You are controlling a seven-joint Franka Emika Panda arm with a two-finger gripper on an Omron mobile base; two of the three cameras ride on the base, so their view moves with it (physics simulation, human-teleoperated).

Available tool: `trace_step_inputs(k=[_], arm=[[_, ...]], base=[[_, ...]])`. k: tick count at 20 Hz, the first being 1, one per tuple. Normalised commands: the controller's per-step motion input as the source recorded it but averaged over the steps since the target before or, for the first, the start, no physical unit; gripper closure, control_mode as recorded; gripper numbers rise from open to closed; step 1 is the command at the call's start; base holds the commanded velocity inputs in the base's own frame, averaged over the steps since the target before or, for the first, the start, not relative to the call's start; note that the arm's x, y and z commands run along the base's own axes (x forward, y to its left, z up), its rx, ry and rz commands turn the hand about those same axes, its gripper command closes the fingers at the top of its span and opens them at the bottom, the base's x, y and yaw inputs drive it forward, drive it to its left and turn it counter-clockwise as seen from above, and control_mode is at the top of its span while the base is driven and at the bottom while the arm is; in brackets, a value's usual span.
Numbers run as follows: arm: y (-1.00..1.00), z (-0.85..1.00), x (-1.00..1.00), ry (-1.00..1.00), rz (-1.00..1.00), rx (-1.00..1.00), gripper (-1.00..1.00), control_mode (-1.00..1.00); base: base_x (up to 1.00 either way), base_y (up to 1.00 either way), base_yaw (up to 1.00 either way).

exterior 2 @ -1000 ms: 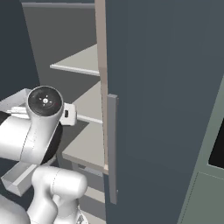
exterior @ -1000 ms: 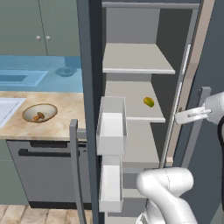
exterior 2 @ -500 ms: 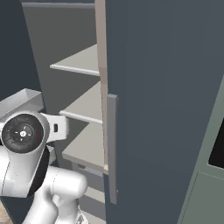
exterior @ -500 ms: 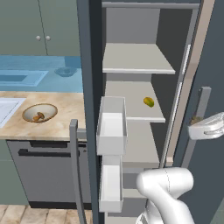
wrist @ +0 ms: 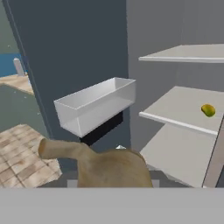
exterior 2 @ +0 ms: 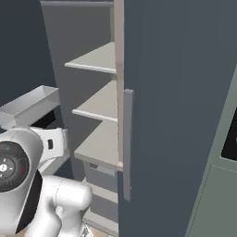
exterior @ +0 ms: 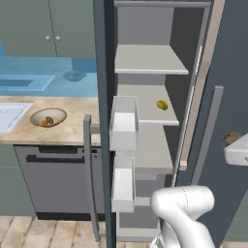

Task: Take the garlic, mango, and mushroom from the freezer and place them in the bowl on the counter.

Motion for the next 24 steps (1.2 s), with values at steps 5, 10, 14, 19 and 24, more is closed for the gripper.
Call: trace_step_inputs(k=[5,10,14,19,24], arm=[[0.0,0.0,0.0,0.0,0.0,0.0,1.0,1.0],[0.0,0.0,0.0,0.0,0.0,0.0,1.0,1.0],[0.0,0.0,0.0,0.0,0.0,0.0,1.0,1.0],[0.0,0.0,0.0,0.0,0.0,0.0,1.0,1.0],[0.0,0.0,0.0,0.0,0.0,0.0,1.0,1.0]], base=[[-0.17,0.99,-0.04],[0.01,1.0,-0.08],[0.38,1.0,-0.12],[0.88,1.0,0.0],[0.47,1.0,-0.05]])
